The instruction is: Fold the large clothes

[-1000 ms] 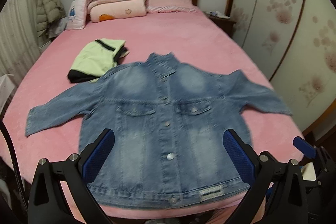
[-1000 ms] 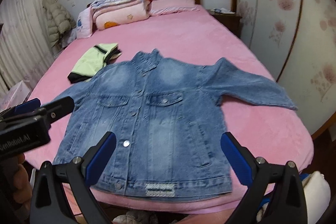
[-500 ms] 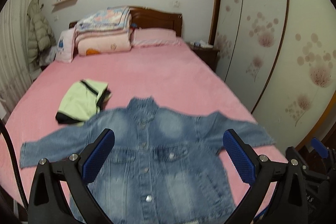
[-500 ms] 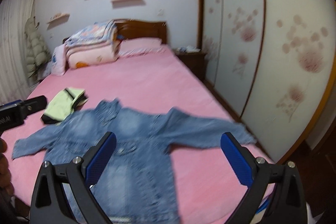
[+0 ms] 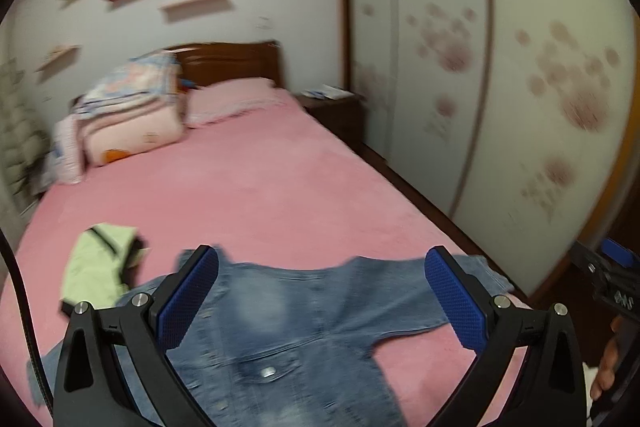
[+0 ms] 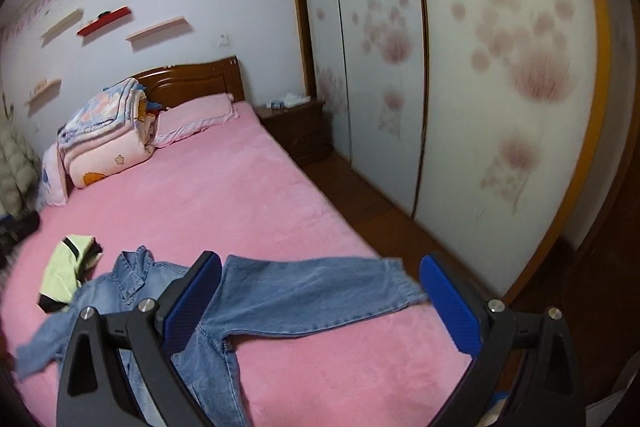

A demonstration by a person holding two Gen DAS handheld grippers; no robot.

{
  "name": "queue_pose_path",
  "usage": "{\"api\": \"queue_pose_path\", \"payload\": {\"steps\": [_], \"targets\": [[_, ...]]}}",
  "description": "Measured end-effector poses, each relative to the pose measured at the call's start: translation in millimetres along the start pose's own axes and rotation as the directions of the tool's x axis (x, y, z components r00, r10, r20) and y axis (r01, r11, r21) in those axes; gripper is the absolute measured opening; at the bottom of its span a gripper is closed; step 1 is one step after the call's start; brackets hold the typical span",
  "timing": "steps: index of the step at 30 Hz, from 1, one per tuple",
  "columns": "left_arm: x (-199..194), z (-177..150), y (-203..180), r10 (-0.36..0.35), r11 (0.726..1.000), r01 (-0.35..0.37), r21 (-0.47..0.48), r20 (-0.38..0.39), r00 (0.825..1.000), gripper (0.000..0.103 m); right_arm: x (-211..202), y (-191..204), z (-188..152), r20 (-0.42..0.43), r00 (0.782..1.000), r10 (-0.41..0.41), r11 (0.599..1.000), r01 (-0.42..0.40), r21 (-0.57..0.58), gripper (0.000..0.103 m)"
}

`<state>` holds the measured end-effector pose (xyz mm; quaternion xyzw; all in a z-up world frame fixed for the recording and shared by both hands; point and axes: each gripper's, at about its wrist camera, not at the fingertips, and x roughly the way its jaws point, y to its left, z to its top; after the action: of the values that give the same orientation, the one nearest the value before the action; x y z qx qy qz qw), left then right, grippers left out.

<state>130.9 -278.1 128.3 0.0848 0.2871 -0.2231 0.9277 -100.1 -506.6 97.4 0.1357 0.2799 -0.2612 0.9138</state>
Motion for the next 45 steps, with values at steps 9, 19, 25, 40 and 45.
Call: {"api": "queue_pose_path", "payload": {"steps": [9,19,25,40,45], "targets": [[145,-40,-71,-0.046,0.998,0.053,0.038,-0.154,0.987,0.102,147,-102,-40,-0.256,0.965,0.059,0.960,0.015,0.280,0.093],[240,-98,-124,-0.033,0.999,0.041,0.023,-0.259,0.965,0.102,252,-152,-117,-0.421,0.882,0.210,0.848,0.050,0.528,0.079],[254,-108,-133,-0.040,0.999,0.045,0.012,-0.283,0.958,0.102,294,-162,-139,-0.469,0.856,0.216,0.811,0.110,0.574,0.069],[196,-103,-37,-0.165,0.981,0.126,-0.145,-0.300,0.939,0.102,258,-97,-81,-0.258,0.960,0.110,0.915,0.003,0.404,0.009],[147,-108,38,-0.127,0.972,0.077,-0.222,-0.222,0.967,0.102,197,6,-40,-0.119,0.955,0.270,0.946,-0.241,0.215,0.006]]}}
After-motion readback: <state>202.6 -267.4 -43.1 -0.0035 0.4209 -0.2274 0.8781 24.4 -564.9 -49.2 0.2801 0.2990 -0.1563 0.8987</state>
